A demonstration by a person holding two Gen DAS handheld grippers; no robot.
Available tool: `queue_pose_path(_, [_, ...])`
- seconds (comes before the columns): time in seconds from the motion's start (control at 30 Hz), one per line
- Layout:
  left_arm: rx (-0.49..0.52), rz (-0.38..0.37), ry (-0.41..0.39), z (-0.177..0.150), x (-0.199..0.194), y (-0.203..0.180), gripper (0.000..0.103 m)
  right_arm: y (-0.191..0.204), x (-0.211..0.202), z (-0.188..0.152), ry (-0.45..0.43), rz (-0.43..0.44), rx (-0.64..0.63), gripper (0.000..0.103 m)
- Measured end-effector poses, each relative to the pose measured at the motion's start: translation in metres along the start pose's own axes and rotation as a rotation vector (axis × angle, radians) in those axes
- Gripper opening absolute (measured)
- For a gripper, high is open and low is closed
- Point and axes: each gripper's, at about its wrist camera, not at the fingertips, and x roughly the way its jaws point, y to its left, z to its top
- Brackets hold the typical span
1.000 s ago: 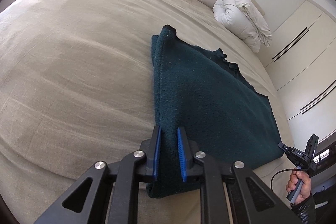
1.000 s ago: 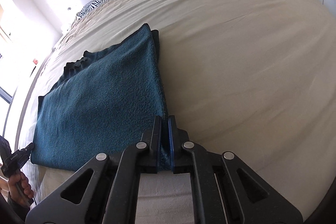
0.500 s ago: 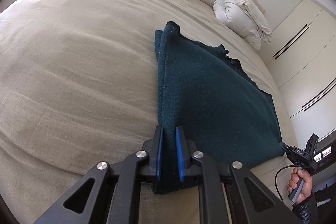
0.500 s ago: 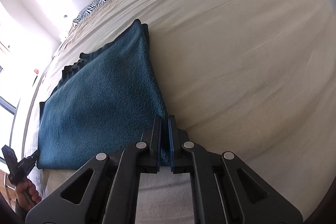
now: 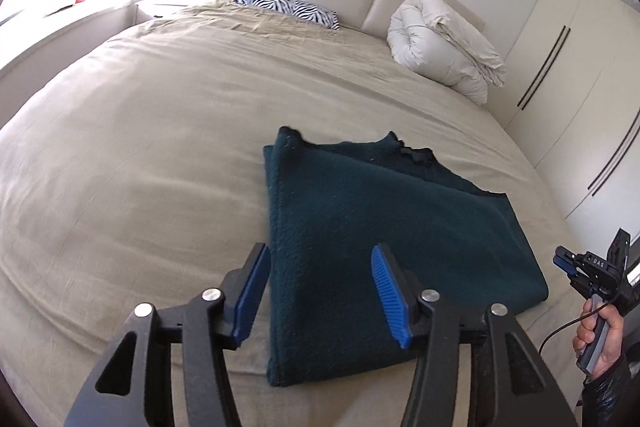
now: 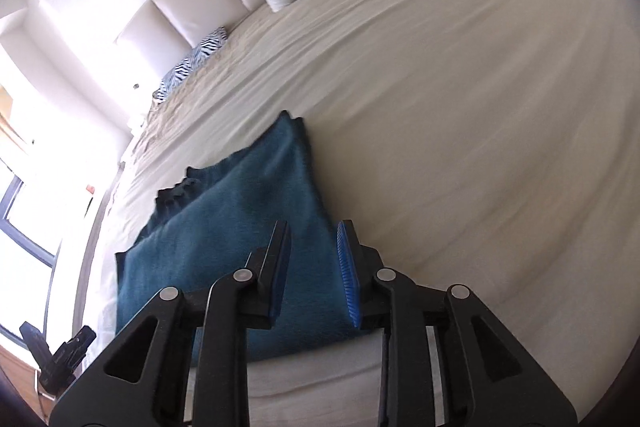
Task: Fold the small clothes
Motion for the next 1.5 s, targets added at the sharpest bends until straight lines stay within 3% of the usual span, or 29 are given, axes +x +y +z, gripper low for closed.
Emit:
queue_pose_path(0.17, [0.151,0.019,0.020,0.034,0.059,-0.052,0.061,0.066,0.053,0.003,0.125,0.207,-0.042,0.024])
queue_pose_path(0.27, [0.209,0.089,0.051,0.048,0.104,-0.070,0.061,0.105,0.099,-0.001,0.206,0.295,-0.060,0.024])
queue_pose_path(0.4, [0.224,0.191,0.121,0.042,0.156,-0.064,0.061,0.139,0.161,-0.008,0.310,0.340,-0.041,0.024])
queue_pose_path(0.53, [0.173,0.143,0.099,0.029,0.163,-0.047,0.066,0.152,0.199,-0.013,0.343,0.356,-0.036,0.024])
queue_pose_path(0.77, [0.172,0.128,0.105,0.029,0.166,-0.046,0.067,0.080,0.193,0.013,0.224,0.373,0.150,0.020])
queue_pose_path(1.0, [0.176,0.134,0.101,0.029,0.170,-0.048,0.068,-0.017,0.146,0.044,0.018,0.181,0.348,0.020])
queue_pose_path(1.07, [0.174,0.133,0.101,0.030,0.171,-0.049,0.068,-0.035,0.133,0.044,-0.019,0.161,0.408,0.023])
queue_pose_path(1.13, [0.173,0.133,0.100,0.029,0.172,-0.049,0.068,-0.033,0.121,0.042,-0.033,0.120,0.387,0.023])
queue_pose_path(1.27, [0.174,0.135,0.097,0.029,0.172,-0.048,0.068,0.013,0.109,0.023,0.022,0.260,0.274,0.023])
queue_pose_path(1.37, [0.172,0.131,0.093,0.027,0.172,-0.048,0.068,0.088,0.120,-0.013,0.171,0.389,0.116,0.023])
queue_pose_path(1.5, [0.166,0.121,0.087,0.027,0.172,-0.044,0.068,0.166,0.137,-0.070,0.350,0.483,-0.074,0.023])
